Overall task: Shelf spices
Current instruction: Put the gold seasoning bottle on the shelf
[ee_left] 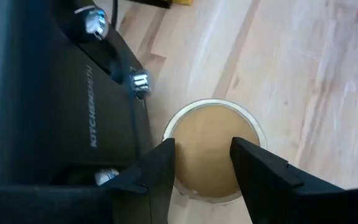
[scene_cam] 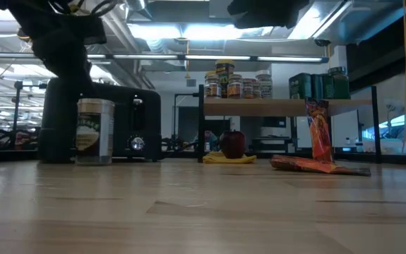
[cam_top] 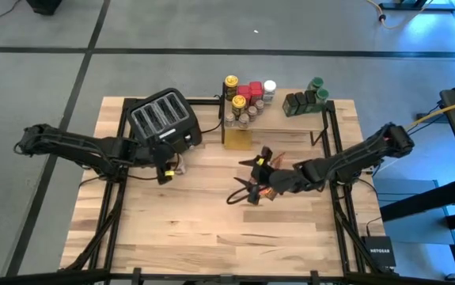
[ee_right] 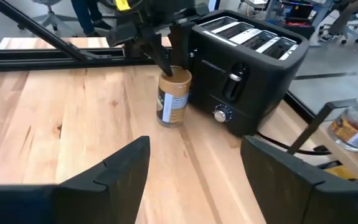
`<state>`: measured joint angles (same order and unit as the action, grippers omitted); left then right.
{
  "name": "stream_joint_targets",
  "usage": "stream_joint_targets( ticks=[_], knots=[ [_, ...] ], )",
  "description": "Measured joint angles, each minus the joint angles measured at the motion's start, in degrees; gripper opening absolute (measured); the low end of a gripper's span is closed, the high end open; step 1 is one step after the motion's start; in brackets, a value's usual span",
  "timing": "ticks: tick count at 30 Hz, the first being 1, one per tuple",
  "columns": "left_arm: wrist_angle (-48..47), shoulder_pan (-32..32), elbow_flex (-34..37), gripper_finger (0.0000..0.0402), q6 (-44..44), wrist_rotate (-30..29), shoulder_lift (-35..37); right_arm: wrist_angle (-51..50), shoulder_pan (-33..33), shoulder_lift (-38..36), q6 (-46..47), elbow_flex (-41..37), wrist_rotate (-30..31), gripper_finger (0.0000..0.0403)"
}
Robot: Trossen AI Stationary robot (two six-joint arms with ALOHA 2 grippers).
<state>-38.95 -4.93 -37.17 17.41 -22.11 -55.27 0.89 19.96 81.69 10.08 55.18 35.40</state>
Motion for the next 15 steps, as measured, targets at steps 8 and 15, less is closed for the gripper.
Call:
stream_joint_targets(
  ticks=[8,15],
  knots=[
    [7.2,-1.14,0.0,0.0153,-0.47,5.79,-0.37,4.16,-0.06,3.8,0.19,0.0,-0.43,0.0257],
    [7.27,-4.17,-1.91,0.0153,-4.33,9.43,-0.44,8.16,-0.06,6.67,-0.04,0.0,-1.52,0.0257]
  ],
)
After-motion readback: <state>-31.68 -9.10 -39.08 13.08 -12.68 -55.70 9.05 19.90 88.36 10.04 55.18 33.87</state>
